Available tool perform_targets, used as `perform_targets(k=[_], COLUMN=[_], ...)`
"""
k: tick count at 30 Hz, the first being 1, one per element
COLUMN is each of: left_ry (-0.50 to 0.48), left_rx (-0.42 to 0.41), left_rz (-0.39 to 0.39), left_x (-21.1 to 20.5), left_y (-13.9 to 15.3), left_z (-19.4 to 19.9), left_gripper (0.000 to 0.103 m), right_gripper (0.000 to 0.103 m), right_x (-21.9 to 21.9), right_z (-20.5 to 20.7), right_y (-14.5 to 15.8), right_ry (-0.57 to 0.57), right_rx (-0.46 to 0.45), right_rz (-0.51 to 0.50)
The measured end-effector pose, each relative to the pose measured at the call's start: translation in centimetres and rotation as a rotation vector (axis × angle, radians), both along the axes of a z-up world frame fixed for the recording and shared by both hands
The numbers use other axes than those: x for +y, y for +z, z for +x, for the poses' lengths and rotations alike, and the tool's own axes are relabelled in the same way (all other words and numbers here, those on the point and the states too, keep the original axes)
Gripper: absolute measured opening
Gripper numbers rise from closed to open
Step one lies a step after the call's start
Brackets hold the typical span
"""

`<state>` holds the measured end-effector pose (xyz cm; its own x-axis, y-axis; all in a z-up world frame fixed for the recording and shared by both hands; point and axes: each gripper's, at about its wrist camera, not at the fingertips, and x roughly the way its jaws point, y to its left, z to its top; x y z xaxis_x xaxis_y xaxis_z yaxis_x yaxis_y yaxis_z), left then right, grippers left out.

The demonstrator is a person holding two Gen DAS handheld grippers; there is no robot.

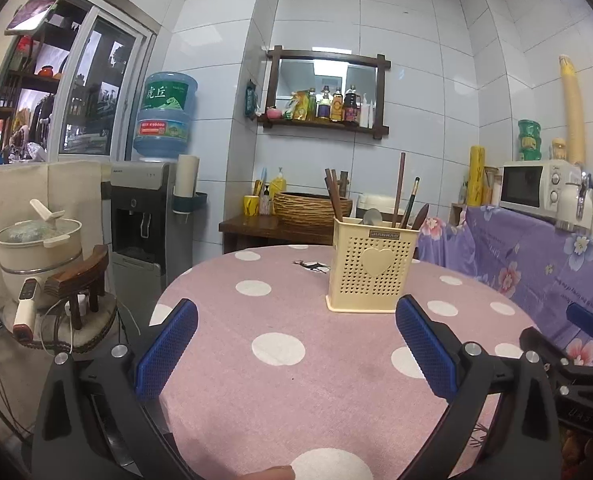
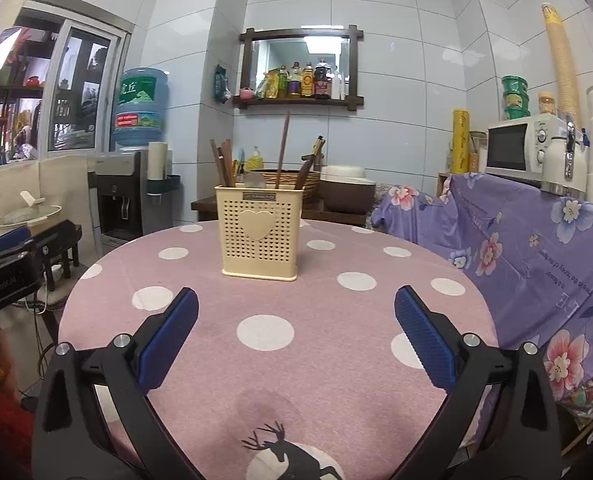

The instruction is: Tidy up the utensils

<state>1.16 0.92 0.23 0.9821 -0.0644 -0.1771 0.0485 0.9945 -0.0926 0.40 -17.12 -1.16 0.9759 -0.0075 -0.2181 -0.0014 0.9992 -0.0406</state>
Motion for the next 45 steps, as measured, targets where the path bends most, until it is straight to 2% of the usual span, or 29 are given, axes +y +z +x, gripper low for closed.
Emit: perform_targets(k=[10, 45], left_ry=[-0.032, -0.024], left_rx=[0.007, 0.003], left_rz=[-0.021, -0.005], left_x=[0.11, -0.05], left_y=[-0.17, 0.19], left_z=[-0.47, -0.81], left_gripper=[0.098, 0.098], right_gripper=[0.097, 0.097], right_x=[0.19, 0.19], right_z=[0.05, 0.01], right_y=[0.23, 0.54], right_ry=[0.012, 0.024], right_rx=[0.003, 0.006], right_rz=[0.008, 0.008])
